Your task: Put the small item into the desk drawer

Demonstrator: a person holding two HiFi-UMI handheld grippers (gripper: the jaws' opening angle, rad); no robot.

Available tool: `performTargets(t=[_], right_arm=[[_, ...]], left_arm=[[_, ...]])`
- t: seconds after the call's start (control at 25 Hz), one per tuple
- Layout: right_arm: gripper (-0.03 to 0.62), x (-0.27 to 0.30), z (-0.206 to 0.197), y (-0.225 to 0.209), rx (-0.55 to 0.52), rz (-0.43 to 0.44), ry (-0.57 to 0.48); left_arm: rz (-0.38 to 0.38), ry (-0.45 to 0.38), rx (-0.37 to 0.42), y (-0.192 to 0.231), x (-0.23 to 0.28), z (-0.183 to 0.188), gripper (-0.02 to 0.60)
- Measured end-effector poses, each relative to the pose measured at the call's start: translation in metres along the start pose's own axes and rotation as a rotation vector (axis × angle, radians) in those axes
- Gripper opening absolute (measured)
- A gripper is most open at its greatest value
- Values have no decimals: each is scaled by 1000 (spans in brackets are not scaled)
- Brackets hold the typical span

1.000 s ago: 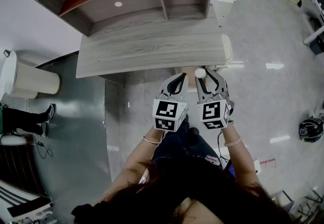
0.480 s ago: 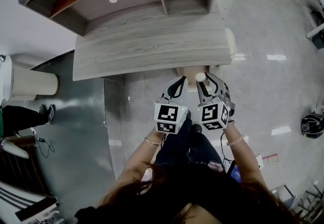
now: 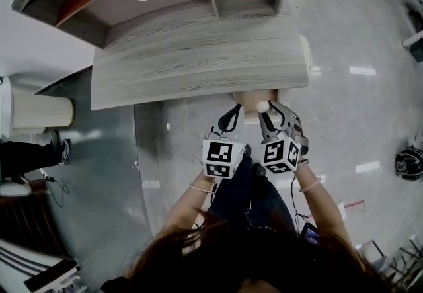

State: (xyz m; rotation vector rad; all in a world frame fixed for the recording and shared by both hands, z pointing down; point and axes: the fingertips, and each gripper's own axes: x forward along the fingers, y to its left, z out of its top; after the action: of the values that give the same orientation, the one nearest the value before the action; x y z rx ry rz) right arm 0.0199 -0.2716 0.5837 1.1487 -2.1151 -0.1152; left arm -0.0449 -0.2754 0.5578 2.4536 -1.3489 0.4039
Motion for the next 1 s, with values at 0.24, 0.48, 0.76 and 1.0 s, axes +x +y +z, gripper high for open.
performTargets(t=[0.24, 0.48, 0.76, 1.0], right_arm=[[127, 16, -15, 14, -63, 36, 23], [127, 31, -35, 26, -101, 61, 48], [127, 50, -57, 34, -126, 79, 73], [127, 61, -80, 44, -155, 101, 100]], left_arm=[[6, 34, -3, 8, 13, -24, 15], [8, 51, -10, 11, 24, -45, 15], [19, 69, -14, 19, 38, -72, 15], [24, 80, -10, 19, 45, -91, 15]])
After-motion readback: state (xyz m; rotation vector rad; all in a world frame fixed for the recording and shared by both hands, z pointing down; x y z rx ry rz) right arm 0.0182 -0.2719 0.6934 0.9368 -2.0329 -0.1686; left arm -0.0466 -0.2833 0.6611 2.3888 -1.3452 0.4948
